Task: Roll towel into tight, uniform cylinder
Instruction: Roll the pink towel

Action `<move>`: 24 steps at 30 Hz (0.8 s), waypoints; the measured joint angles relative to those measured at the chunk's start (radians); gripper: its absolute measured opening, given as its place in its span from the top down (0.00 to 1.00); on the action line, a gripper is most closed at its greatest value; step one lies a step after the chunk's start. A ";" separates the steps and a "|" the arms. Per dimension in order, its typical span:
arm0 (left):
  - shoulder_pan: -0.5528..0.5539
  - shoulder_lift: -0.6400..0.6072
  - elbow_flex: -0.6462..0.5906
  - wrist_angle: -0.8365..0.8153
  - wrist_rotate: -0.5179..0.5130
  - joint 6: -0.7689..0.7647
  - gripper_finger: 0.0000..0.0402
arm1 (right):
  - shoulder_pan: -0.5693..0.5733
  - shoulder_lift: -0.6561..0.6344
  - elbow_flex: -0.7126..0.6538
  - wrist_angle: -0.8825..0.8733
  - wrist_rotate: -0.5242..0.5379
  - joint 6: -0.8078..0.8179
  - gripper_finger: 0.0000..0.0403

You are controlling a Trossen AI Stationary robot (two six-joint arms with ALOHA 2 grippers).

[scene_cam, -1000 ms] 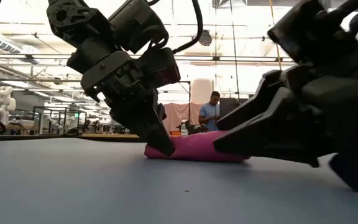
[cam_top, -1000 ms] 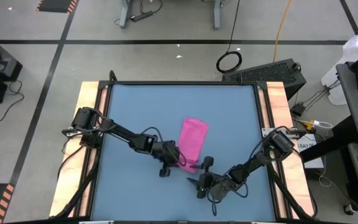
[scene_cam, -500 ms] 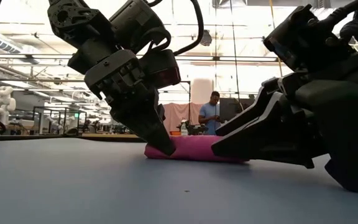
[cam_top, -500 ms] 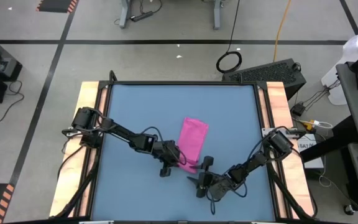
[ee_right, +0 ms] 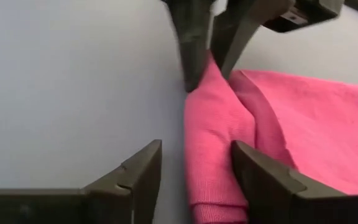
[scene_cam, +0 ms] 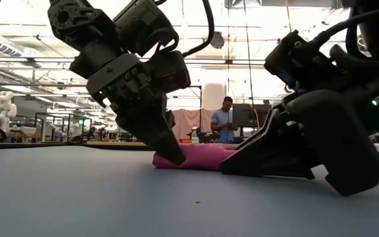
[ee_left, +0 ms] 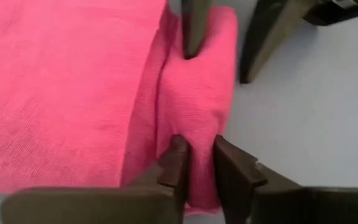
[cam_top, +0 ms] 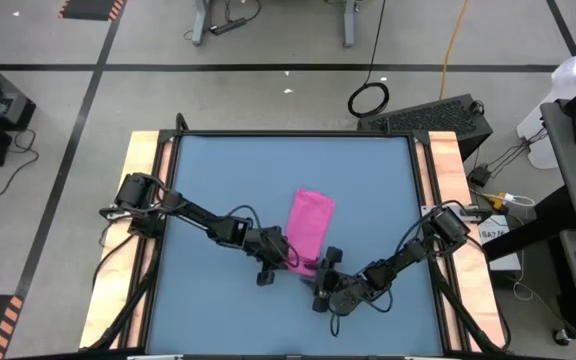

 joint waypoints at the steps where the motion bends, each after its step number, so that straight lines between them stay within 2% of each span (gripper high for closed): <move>1: -0.006 0.000 0.000 0.001 -0.005 0.007 0.79 | -0.001 0.000 0.000 -0.009 0.001 0.016 0.57; 9: -0.061 -0.040 -0.002 -0.029 -0.081 0.060 0.44 | -0.003 -0.001 -0.001 -0.056 0.013 0.100 0.74; 13: -0.129 -0.074 -0.005 -0.054 -0.195 0.145 0.30 | -0.003 -0.002 -0.001 -0.053 0.009 0.135 0.81; 19: -0.249 -0.058 -0.004 -0.024 -0.500 0.265 0.25 | -0.004 -0.001 -0.002 -0.041 -0.012 0.225 0.85; 24: -0.305 -0.033 -0.004 0.001 -0.621 0.277 0.25 | -0.007 -0.003 -0.002 -0.019 -0.072 0.287 0.86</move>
